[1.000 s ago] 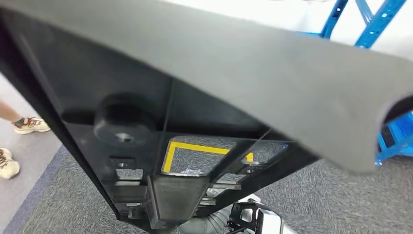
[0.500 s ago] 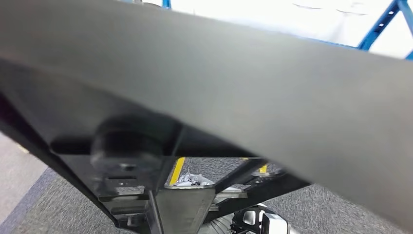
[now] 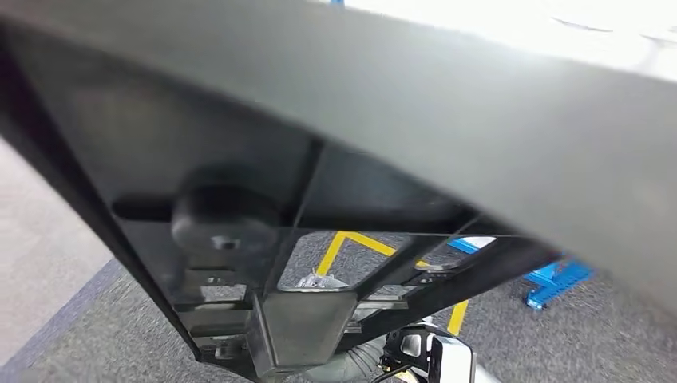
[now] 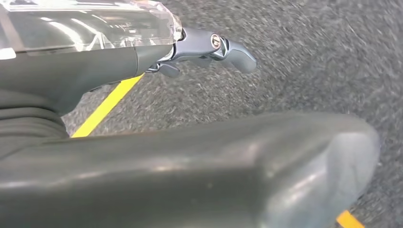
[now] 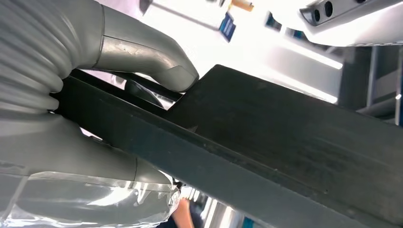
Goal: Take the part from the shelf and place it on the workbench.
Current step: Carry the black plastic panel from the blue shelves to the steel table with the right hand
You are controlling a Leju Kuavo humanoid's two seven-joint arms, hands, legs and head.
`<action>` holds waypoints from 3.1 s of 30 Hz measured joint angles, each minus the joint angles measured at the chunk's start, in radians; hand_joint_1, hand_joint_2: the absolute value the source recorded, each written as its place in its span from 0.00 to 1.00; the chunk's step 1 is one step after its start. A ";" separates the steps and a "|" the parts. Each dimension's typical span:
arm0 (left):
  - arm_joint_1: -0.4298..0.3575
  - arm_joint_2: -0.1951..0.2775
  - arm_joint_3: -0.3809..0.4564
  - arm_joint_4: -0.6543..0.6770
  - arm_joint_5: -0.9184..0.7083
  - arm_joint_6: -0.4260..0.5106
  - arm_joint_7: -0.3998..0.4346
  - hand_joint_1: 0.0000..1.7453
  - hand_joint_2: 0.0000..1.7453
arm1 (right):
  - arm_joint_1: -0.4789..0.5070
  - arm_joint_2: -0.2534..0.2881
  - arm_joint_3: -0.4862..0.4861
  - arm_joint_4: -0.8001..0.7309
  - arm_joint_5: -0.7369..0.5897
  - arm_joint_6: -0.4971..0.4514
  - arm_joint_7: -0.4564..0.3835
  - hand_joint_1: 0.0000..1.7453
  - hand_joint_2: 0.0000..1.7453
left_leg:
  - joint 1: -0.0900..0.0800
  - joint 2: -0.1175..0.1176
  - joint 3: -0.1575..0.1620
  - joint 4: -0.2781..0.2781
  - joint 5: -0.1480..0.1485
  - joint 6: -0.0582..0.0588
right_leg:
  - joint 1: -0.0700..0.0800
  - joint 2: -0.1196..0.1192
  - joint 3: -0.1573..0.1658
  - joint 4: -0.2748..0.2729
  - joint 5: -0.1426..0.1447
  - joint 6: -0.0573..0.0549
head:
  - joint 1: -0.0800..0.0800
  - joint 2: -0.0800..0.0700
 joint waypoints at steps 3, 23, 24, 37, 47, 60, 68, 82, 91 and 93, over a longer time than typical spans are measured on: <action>-0.001 0.000 0.000 0.000 -0.011 -0.008 0.011 0.00 0.00 | 0.000 0.000 0.000 0.009 0.006 -0.004 0.001 1.00 1.00 | 0.005 0.022 -0.068 0.146 -0.050 -0.010 | 0.005 -0.047 0.000 0.001 -0.003 -0.003 | 0.000 0.000; 0.000 -0.014 -0.017 0.000 -0.064 -0.054 0.057 0.00 0.00 | 0.006 -0.030 0.016 0.026 0.072 -0.113 0.000 1.00 1.00 | -0.005 -0.079 0.082 -0.140 0.079 0.045 | 0.000 0.055 -0.021 0.048 -0.014 0.032 | 0.000 0.000; 0.001 -0.014 -0.019 0.000 -0.064 -0.056 0.057 0.00 0.00 | 0.008 -0.032 0.019 0.023 0.074 -0.118 0.000 1.00 1.00 | -0.004 -0.090 0.077 -0.139 0.080 0.039 | 0.000 0.068 -0.011 0.024 -0.010 0.031 | 0.000 0.000; 0.011 -0.020 -0.026 0.000 -0.086 -0.058 0.062 0.00 0.00 | 0.015 -0.043 0.037 0.016 0.060 -0.138 0.000 1.00 1.00 | -0.005 0.068 0.048 -0.049 0.041 0.009 | 0.012 -0.095 0.009 -0.003 -0.011 0.005 | 0.000 0.000; 0.004 -0.031 -0.019 0.000 -0.056 -0.053 0.078 0.00 0.00 | -0.002 -0.045 0.050 0.037 0.036 -0.112 0.000 1.00 1.00 | -0.009 0.014 0.095 -0.159 0.077 0.064 | 0.006 -0.018 -0.088 0.236 -0.146 0.042 | 0.000 0.000; 0.013 -0.037 -0.016 0.001 -0.075 -0.050 0.095 0.00 0.00 | -0.017 -0.028 0.062 0.064 0.025 -0.087 0.000 1.00 1.00 | -0.004 -0.042 0.034 -0.068 0.037 0.013 | -0.004 0.028 -0.003 0.001 -0.003 0.009 | 0.000 0.000; 0.012 -0.031 0.006 0.000 -0.060 -0.044 0.087 0.00 0.00 | -0.009 -0.007 0.056 0.055 0.005 -0.037 0.000 1.00 1.00 | -0.006 0.072 0.059 -0.073 0.048 0.010 | 0.011 -0.089 0.008 0.001 -0.017 0.007 | 0.000 0.000; 0.007 -0.013 0.054 0.000 -0.032 -0.032 0.107 0.00 0.00 | -0.015 0.024 -0.015 0.046 -0.047 0.088 0.000 1.00 1.00 | -0.006 -0.048 0.100 -0.149 0.071 0.059 | -0.001 0.009 -0.077 0.177 -0.063 0.040 | 0.000 0.000; 0.010 0.004 0.057 0.000 -0.063 -0.040 0.114 0.00 0.00 | 0.007 0.033 -0.067 0.015 -0.013 0.086 0.000 1.00 1.00 | -0.003 -0.019 0.037 -0.052 0.018 0.011 | -0.002 0.005 -0.008 0.007 -0.005 0.004 | 0.000 0.000; 0.004 0.008 0.057 0.000 -0.070 -0.042 0.114 0.00 0.00 | 0.018 0.034 -0.073 0.009 -0.010 0.079 0.000 1.00 1.00 | -0.003 0.017 -0.025 0.081 -0.046 0.004 | 0.003 -0.025 -0.008 0.006 -0.007 -0.002 | 0.000 0.000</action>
